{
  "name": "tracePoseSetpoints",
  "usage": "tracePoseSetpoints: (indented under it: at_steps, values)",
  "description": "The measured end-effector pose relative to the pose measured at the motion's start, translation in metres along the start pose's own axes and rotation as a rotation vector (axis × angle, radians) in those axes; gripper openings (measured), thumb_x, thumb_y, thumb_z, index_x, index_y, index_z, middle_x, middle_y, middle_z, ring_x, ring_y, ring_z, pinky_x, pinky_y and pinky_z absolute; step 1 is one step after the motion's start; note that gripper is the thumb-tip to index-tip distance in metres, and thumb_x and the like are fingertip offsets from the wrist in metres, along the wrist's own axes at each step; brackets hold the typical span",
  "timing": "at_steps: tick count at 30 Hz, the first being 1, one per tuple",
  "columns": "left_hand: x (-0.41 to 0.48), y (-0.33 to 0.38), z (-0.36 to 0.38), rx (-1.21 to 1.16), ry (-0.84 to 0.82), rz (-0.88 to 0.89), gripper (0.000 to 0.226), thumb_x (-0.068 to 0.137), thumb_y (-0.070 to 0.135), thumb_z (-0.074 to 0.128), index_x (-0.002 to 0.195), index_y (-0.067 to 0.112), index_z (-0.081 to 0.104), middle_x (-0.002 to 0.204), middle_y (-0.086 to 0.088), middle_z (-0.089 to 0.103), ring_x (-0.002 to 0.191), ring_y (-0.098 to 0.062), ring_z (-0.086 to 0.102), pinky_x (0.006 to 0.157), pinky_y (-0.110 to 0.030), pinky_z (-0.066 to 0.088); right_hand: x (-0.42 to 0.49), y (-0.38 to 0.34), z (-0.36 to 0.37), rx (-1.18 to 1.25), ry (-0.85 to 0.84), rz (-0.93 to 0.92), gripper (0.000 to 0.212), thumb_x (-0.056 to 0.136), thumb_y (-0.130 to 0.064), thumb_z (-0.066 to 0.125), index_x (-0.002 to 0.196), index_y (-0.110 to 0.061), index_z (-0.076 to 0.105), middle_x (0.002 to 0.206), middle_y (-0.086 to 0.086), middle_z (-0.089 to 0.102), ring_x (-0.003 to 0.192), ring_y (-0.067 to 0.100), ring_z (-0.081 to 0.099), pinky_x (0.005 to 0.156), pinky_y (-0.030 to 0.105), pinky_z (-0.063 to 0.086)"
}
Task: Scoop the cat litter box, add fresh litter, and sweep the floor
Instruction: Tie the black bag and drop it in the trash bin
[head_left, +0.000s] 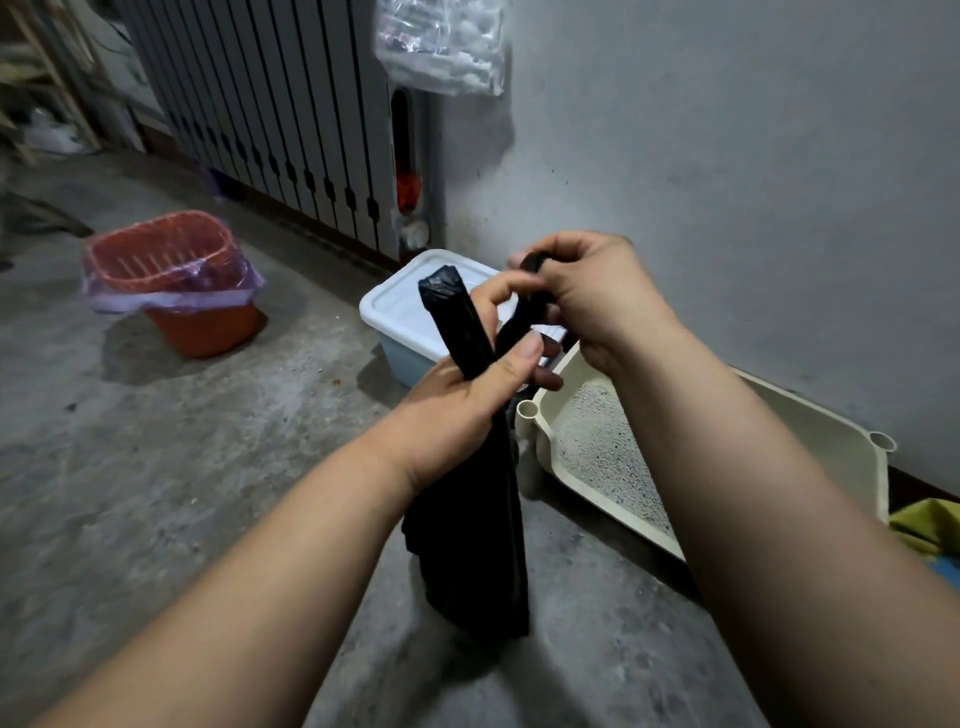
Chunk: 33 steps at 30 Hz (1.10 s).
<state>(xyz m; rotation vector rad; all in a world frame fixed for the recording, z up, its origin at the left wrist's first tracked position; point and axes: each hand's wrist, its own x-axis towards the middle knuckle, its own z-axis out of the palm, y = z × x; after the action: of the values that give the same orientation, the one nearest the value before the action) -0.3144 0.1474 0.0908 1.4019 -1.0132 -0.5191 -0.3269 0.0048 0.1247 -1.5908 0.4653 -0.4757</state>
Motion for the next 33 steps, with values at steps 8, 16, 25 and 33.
tracePoseSetpoints:
  at_steps: [8,16,25,33]
  values:
    - [0.003,0.010,-0.007,0.437,-0.209,0.037,0.041,0.099,0.035,0.036,0.139,0.040,0.033,0.131,0.022,0.049,0.122,0.015,0.039,0.102,-0.003,0.025,0.000,0.017,-0.003,0.390,-0.132,0.240,0.021,0.091,0.002,0.053,0.073,-0.008,0.059,0.058,-0.001,0.066,0.047,0.014,0.057,0.047,0.021,0.045]
    - [0.000,-0.007,-0.012,-0.275,0.099,-0.476,0.049,0.093,0.059,0.023,0.137,0.046,0.041,0.050,-0.007,0.056,0.045,-0.024,0.060,0.047,-0.019,0.046,-0.001,0.019,-0.008,0.532,0.031,0.204,0.030,0.086,0.012,0.051,0.067,-0.010,0.057,0.049,0.000,0.063,0.039,0.009,0.055,0.044,0.019,0.045]
    - [0.005,-0.031,-0.012,-0.733,0.317,-0.668,0.041,0.100,0.041,0.030,0.124,0.014,0.048,0.048,0.000,0.051,0.029,-0.003,0.031,0.031,-0.009,0.023,-0.017,0.050,-0.049,-0.459,-1.071,0.253,0.031,0.070,0.014,0.064,0.078,-0.014,0.076,0.072,0.009,0.069,0.063,0.014,0.062,0.060,0.020,0.050]
    - [0.001,-0.018,-0.011,0.454,0.132,-0.230,0.032,0.098,0.036,0.037,0.130,0.037,0.041,0.076,-0.003,0.069,0.065,-0.025,0.066,0.063,-0.027,0.046,-0.017,0.076,-0.023,0.104,-0.705,0.218,0.067,0.052,0.000,0.054,0.118,-0.004,0.049,0.099,0.015,0.060,0.092,0.025,0.056,0.086,0.035,0.039]
